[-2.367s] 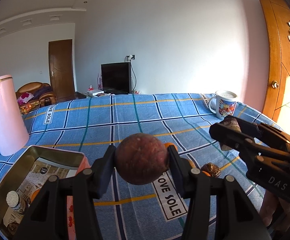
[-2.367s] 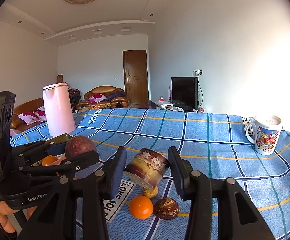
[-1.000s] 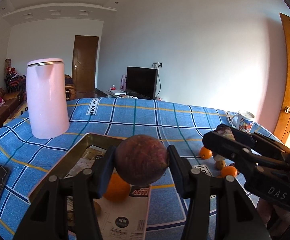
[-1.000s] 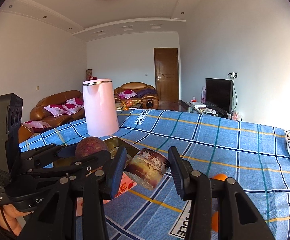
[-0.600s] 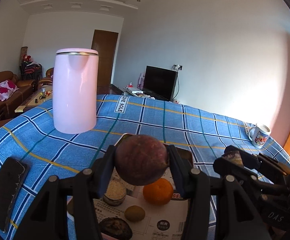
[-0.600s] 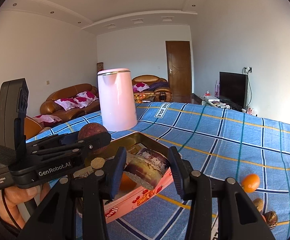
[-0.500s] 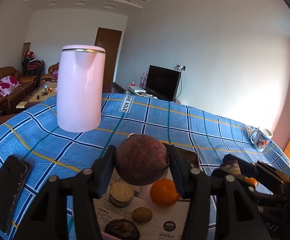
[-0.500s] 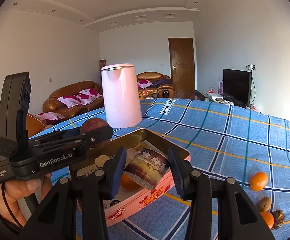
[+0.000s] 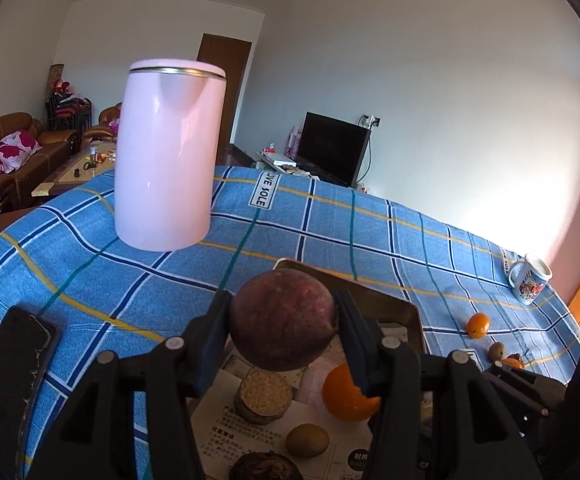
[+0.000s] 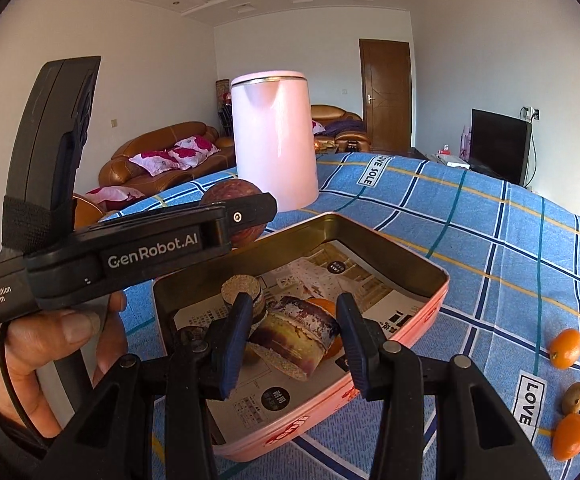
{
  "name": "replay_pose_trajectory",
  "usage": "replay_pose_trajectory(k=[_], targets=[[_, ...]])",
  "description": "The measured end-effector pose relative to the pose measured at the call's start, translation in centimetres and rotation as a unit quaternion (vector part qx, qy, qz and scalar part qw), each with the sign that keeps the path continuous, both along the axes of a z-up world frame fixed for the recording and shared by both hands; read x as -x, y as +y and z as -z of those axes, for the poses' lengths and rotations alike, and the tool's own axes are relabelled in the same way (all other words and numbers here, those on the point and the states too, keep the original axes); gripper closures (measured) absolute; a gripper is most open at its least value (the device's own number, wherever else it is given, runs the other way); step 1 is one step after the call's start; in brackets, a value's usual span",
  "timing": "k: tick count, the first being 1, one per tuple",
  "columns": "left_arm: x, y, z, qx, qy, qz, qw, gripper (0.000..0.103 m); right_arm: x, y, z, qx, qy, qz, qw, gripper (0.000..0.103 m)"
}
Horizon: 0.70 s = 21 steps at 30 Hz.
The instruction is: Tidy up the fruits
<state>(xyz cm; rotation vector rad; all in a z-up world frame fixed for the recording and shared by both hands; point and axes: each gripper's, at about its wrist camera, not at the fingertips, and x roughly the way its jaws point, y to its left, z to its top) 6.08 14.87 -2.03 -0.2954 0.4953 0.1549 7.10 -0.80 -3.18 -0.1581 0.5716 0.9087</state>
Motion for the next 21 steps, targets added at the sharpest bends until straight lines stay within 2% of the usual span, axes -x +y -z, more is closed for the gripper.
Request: replay_pose_trajectory(k=[9,12,14,16,21], targets=[[-1.4,-0.4,1.0,-0.003,0.033,0.012,0.9994,0.049,-0.7,1.5,1.0,0.041,0.032,-0.008,0.999,0.057],[-1.5,-0.5,1.2,-0.005,0.036,0.014,0.9992,0.051,-0.8,1.3,1.1,0.038,0.044,-0.009,0.998,0.057],[-1.6,-0.8,1.0,-0.010,0.033,0.019,0.9992,0.051,-1.0,1.1,1.0,0.035,0.044,-0.008,0.998,0.053],[-1.5,-1.1,0.7,-0.016,0.030,0.022,0.9992,0.051,-0.8,0.9,0.8,0.029,0.038,-0.004,0.999,0.041],[-0.7,-1.7,0.0,-0.020,0.016,0.019,0.9995,0.048,-0.3,-0.8,0.4,0.010,0.028,0.010,1.000,0.038]])
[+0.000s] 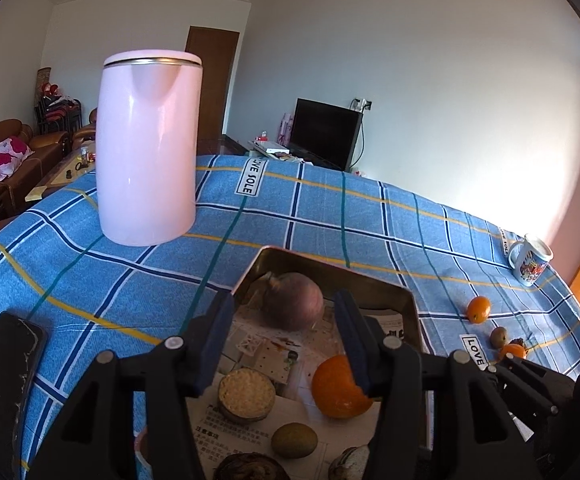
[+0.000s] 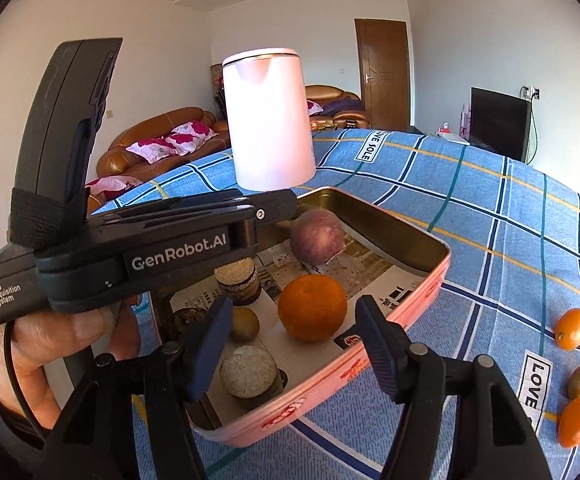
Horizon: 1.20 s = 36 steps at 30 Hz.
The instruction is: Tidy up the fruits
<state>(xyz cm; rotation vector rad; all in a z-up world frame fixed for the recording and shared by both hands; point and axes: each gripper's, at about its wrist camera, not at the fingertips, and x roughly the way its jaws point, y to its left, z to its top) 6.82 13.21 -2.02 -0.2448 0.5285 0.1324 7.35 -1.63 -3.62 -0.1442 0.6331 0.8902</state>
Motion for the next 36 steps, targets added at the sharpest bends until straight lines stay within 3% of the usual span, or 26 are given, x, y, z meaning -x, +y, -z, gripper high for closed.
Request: replay_pose_trajectory(k=[5,7,10,18,26,36], targets=[[1.0,-2.2,-0.9,-0.012,-0.016,0.019,0.9996,0.047,0.3,-4.2,-0.4,-0.018,-0.012,0.030,0.999,0.038],[1.2,-3.6,-1.2,-0.016,-0.022,0.031,0.9991,0.040,0.2,-6.8,-0.4,-0.022,-0.016,0.053,0.998,0.038],[1.1,-6.4,-1.6,-0.029,-0.028,0.059,0.9975,0.038,-0.7,-11.5,-0.2,-0.025,-0.013,0.104,0.994,0.038],[-1.8,-14.8,-0.2,-0.029,0.008,0.156,0.9872,0.038,-3.6,-22.5,0.2,-0.018,0.004,0.256,0.966,0.038],[-4.8,-21.5,1.9,-0.036,0.063,0.222,0.9724,0.038,-4.3,-25.9,0.2,-0.032,0.022,0.290,0.956,0.038],[-6.7,-25.6,3.3,-0.041,0.109,0.263,0.9576,0.039,-4.4,-27.1,0.4,-0.057,0.031,0.301,0.951,0.038]])
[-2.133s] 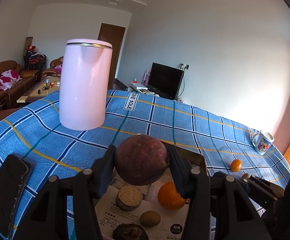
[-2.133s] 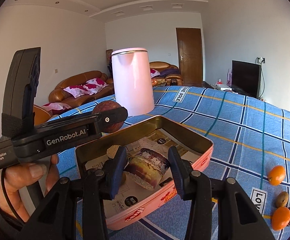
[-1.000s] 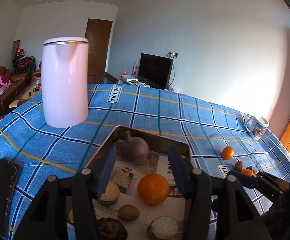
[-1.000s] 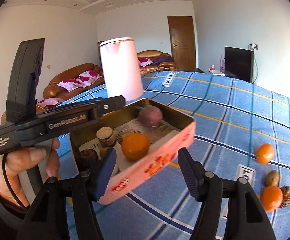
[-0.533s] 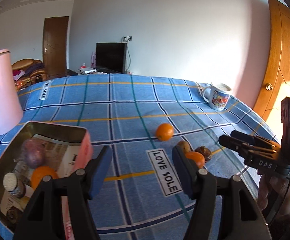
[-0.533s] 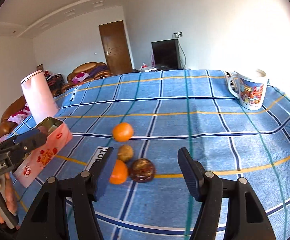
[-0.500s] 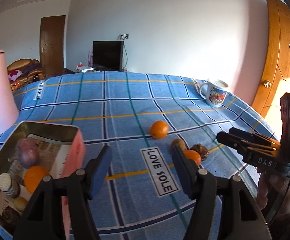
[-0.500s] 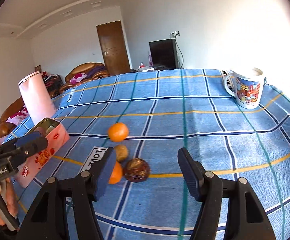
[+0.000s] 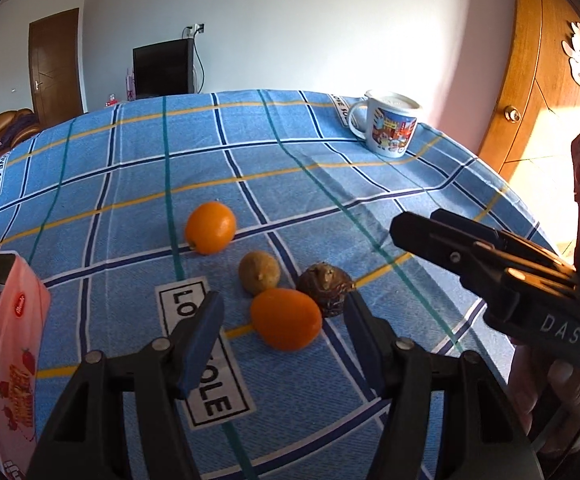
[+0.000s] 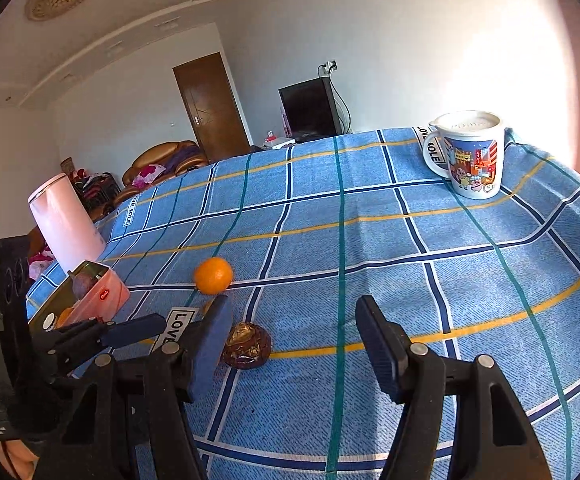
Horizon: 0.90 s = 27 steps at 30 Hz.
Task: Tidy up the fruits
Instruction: 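Grasp an orange with the left tool while the right grasps the glossy brown cake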
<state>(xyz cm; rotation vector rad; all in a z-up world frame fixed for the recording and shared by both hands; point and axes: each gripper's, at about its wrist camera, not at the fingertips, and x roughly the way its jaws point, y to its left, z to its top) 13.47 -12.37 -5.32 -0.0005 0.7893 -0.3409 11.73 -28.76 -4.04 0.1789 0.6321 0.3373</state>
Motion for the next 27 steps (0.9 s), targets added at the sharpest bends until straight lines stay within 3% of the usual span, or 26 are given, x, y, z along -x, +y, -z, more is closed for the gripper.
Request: replay_pose_trajectory(k=[4,8,11,19,24,27], targets=[[-0.7,-0.2,0.6,0.005,0.024,0.005,0.9997,0.043,0.0,0.1,0.0,0.003,-0.001,-0.001,1.000,0.038],[-1.3,0.4,1.1,0.033,0.049,0.011,0.9982,0.062,-0.2,0.3,0.1,0.006,0.001,-0.007,1.000,0.037],[-1.2,1.6,1.2,0.058,0.057,0.012,0.9966,0.062,-0.2,0.3,0.1,0.006,0.002,-0.007,1.000,0.038],[0.3,5.2,0.2,0.047,0.010,-0.035,0.9982,0.063,-0.4,2.2,0.0,0.037,0.003,-0.037,0.999,0.038],[0.8,6.5,-0.7,0.019,-0.028,-0.062,0.9975,0.063,-1.7,4.8,0.9,0.076,0.035,-0.076,0.994,0.038],[0.8,6.6,-0.7,0.022,-0.029,-0.058,0.9976,0.063,-2.5,5.9,1.7,0.090,0.059,-0.094,0.990,0.038]])
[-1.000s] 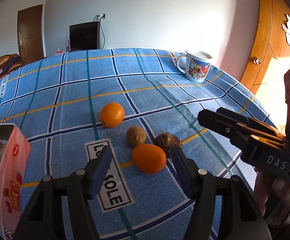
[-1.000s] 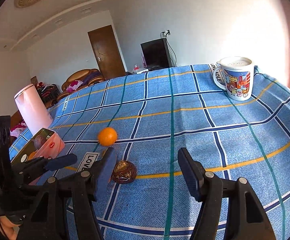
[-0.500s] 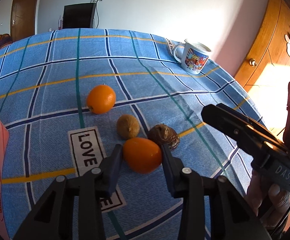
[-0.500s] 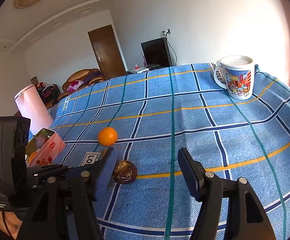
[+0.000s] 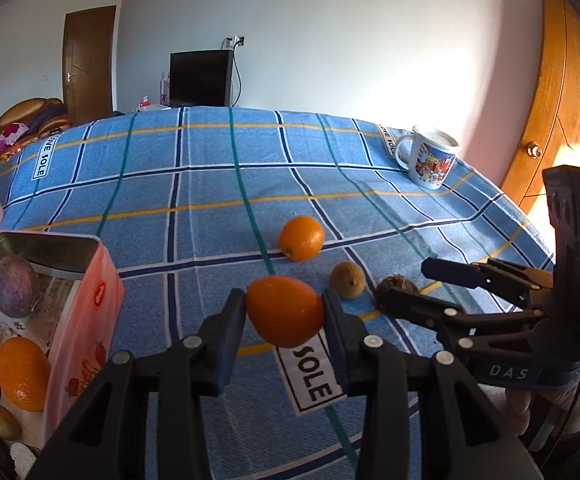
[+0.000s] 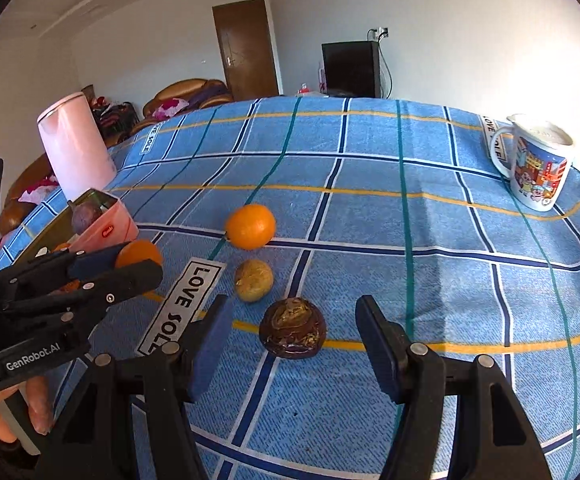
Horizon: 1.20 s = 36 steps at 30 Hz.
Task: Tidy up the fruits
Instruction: 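Grasp an orange with the left tool while the right grasps the glossy brown cake, then lift and carry the orange and brown cake toward the pink tin with both tools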
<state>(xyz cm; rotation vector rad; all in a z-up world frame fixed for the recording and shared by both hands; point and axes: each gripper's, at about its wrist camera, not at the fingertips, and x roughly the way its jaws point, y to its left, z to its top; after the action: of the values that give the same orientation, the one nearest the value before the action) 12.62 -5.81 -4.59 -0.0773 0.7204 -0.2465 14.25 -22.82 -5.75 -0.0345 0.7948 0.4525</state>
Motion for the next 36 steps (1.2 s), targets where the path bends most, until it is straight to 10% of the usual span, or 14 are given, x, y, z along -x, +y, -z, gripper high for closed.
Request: replay_pose_trajectory(k=[9,36], targets=[[0.4,0.5,-0.3,0.012,-0.011,-0.002,0.9999,0.063,-1.1,0.8,1.4,0.007,0.048,-0.023,0.999,0.063],[3.0,0.5,-2.0,-0.006,-0.094,-0.028,0.9951,0.063,2.7,-0.5,-2.4,-0.041,-0.092,-0.025,0.995,0.063]])
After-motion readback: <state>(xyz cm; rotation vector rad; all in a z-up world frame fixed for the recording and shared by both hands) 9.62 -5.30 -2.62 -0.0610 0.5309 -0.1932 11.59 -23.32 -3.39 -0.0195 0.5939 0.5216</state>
